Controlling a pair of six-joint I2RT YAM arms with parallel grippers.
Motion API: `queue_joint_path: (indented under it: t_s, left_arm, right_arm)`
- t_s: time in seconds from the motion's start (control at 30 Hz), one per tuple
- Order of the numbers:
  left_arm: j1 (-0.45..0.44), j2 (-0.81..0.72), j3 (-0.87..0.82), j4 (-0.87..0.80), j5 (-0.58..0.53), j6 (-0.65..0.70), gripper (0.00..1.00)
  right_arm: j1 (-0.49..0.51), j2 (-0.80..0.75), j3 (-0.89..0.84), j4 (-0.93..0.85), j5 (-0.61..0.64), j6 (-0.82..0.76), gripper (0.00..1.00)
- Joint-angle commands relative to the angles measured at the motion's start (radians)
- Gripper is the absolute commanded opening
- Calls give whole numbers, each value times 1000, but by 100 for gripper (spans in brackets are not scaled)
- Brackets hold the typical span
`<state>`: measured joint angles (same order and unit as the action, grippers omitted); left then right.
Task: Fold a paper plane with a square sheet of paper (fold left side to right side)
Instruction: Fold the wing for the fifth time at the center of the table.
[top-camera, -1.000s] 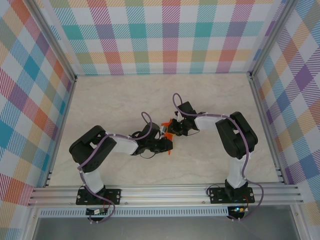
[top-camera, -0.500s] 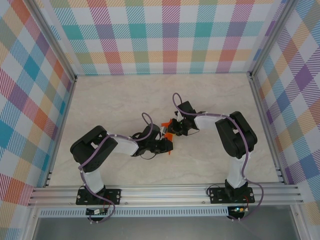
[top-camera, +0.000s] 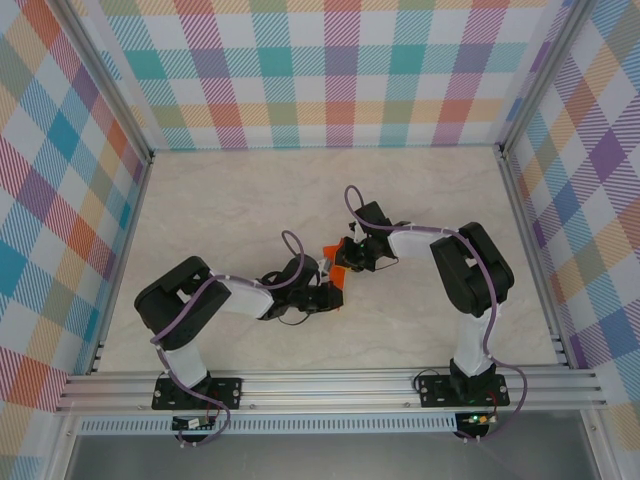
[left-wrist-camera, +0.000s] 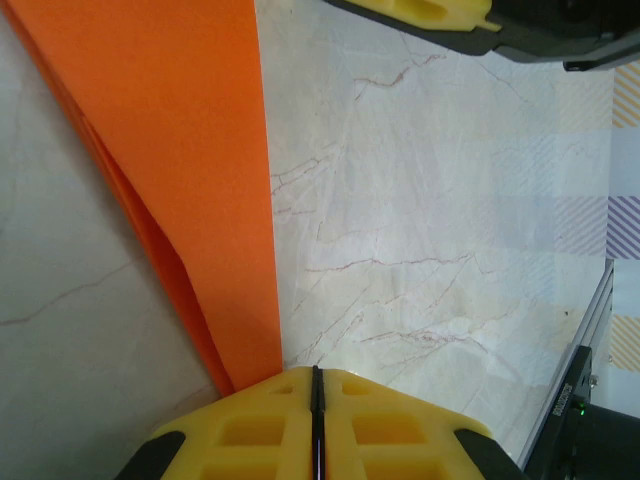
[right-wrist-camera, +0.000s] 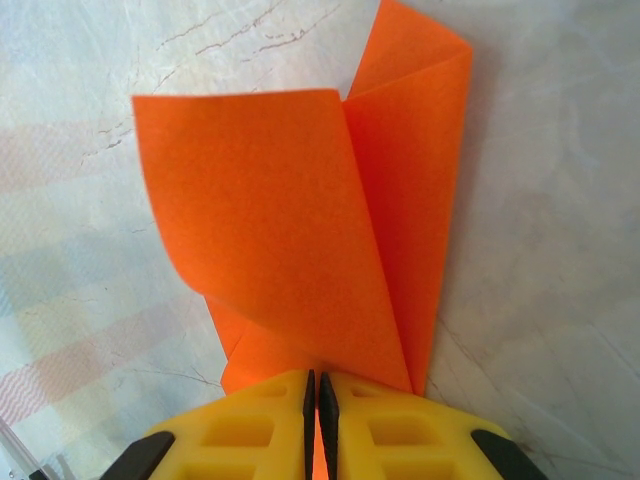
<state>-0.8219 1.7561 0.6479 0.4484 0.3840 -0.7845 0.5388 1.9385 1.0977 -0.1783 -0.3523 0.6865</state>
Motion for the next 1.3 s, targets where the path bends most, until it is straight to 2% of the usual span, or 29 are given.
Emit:
queue_joint_path:
  t_s: [0.0, 0.47, 0.73, 0.8, 1.1, 1.27]
  left_arm:
    - [-39, -7, -48, -136, 87, 32, 9]
    - [-35, -136, -78, -193, 82, 51, 7]
    - [77, -309, -10, -300, 106, 82, 8]
    - [77, -297, 32, -324, 120, 100, 8]
    - [75, -87, 163, -223, 173, 104, 7]
    - [76, 8, 208, -270, 132, 148, 6]
  right_arm:
    - [3, 79, -27, -137, 77, -30, 15]
    - [3, 82, -22, -142, 72, -32, 15]
    - [3, 73, -29, -140, 73, -29, 15]
    - [3, 72, -27, -140, 73, -29, 15]
    - [3, 73, -25, -141, 70, -28, 15]
    - [3, 73, -21, -141, 67, -25, 15]
